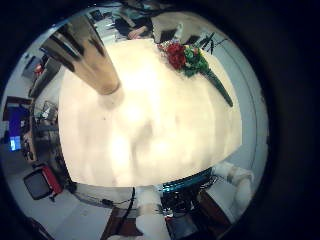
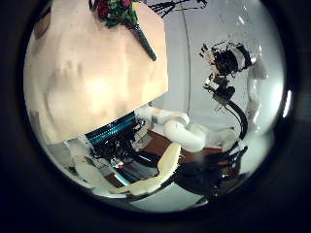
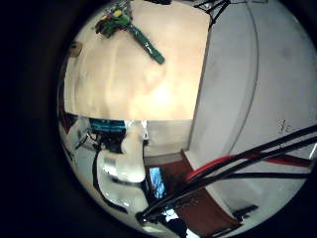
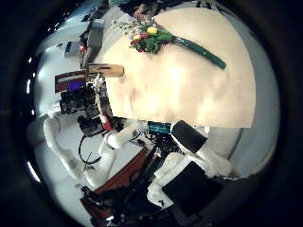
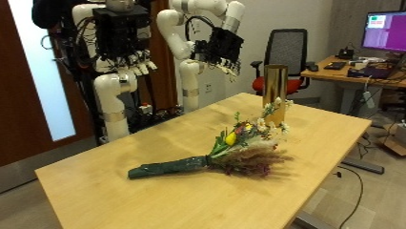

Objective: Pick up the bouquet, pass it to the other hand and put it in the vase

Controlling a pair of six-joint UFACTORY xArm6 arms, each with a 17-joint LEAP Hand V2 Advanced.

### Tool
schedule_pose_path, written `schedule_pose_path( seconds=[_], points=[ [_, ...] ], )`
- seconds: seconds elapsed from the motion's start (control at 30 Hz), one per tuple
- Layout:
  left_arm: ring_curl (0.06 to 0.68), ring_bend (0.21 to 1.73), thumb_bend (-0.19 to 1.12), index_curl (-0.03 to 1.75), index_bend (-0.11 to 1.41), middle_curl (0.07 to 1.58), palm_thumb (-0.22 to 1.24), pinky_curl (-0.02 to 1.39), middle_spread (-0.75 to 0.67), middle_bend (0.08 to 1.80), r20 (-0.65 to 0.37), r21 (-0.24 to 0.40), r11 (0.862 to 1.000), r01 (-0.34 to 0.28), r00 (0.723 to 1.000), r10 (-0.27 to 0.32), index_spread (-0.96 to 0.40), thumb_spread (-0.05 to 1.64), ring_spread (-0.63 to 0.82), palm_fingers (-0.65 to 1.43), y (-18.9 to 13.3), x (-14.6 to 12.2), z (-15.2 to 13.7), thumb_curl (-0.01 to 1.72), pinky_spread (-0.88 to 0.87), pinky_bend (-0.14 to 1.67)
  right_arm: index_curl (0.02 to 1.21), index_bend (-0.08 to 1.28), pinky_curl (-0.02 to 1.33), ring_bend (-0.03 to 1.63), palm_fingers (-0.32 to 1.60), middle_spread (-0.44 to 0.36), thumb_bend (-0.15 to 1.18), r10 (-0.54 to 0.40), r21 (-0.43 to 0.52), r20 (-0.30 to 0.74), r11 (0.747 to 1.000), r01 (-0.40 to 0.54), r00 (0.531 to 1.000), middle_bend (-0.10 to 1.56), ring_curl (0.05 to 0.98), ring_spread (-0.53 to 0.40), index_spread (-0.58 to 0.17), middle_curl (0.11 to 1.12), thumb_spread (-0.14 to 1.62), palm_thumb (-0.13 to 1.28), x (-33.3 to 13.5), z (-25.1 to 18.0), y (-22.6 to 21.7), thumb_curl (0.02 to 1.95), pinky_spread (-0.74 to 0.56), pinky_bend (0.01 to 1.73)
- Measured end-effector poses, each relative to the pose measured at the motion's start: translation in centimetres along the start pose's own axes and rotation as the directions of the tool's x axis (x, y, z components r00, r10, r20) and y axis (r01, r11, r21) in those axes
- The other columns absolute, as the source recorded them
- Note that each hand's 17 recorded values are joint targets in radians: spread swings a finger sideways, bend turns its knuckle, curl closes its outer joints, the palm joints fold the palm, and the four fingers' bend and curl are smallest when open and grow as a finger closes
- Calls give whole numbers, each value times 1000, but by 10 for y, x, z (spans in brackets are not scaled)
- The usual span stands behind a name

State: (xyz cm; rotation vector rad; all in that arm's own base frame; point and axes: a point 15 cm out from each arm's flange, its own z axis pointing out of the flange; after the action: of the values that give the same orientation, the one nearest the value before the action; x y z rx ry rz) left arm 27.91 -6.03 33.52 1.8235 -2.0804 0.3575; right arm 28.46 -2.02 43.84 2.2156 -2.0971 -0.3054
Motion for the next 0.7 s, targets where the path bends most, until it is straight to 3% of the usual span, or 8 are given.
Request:
schedule_pose_path(
  seconds=[0.17,0.37,0.53,0.7],
  points=[
    [231,391,-39,285,163,241,206,319,561,180,0,-1,1000,-2,1000,2,302,748,650,-35,-1,0,1,333,587,203,246,149,306,471,177,102,-23,-2,-13,9,1000,2,1000,251,232,190,-264,332,1095,619,-1,3,-13,343,354,394],
    [232,390,-39,284,163,241,206,319,561,180,11,-18,998,-55,998,55,302,748,650,-35,1,15,4,333,587,203,247,156,303,473,178,97,-22,6,-16,12,1000,-6,1000,256,230,174,-259,332,1109,598,3,5,-24,337,337,403],
    [231,385,-39,289,169,242,206,318,557,180,33,-21,996,-87,996,88,309,748,650,-30,4,21,-2,333,582,198,253,156,299,480,220,75,-22,71,-18,28,997,-71,997,250,227,132,-237,328,1111,595,28,9,-51,337,320,414],
    [230,386,-39,294,169,243,208,316,545,180,31,-31,993,-110,993,111,310,748,650,-28,8,28,0,331,585,198,253,152,292,505,250,118,-21,142,-67,53,988,-139,988,291,227,145,-212,338,1117,596,61,26,-85,339,318,398]
  ],
)
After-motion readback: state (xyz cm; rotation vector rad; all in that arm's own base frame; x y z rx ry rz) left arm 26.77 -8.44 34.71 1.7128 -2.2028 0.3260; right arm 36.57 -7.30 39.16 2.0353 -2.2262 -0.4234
